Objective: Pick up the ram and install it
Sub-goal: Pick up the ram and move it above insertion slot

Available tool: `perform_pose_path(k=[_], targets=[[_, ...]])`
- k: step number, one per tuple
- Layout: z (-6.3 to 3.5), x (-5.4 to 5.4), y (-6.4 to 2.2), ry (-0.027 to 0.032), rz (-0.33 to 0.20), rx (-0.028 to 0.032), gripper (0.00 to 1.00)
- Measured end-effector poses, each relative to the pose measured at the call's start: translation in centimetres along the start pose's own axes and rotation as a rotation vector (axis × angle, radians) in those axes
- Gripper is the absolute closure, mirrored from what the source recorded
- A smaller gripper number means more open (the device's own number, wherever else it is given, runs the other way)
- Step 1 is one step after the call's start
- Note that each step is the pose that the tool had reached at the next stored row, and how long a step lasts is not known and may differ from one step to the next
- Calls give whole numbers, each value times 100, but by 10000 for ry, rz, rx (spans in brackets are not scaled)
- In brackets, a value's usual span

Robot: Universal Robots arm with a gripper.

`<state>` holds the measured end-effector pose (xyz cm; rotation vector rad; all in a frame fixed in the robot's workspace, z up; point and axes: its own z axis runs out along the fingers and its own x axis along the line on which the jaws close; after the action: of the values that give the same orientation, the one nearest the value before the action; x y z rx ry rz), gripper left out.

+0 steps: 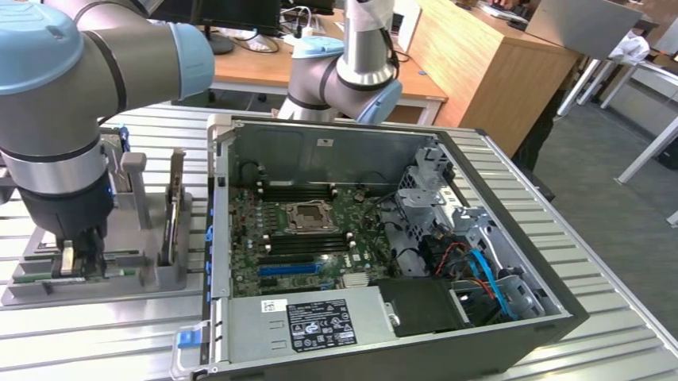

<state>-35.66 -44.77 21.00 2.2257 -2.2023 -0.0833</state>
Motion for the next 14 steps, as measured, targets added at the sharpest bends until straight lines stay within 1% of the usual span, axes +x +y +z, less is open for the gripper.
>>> perform_pose_path(k=[7, 14], targets=[[-65, -2, 3, 0, 0, 0, 89], [-171, -5, 8, 0, 1, 0, 89]])
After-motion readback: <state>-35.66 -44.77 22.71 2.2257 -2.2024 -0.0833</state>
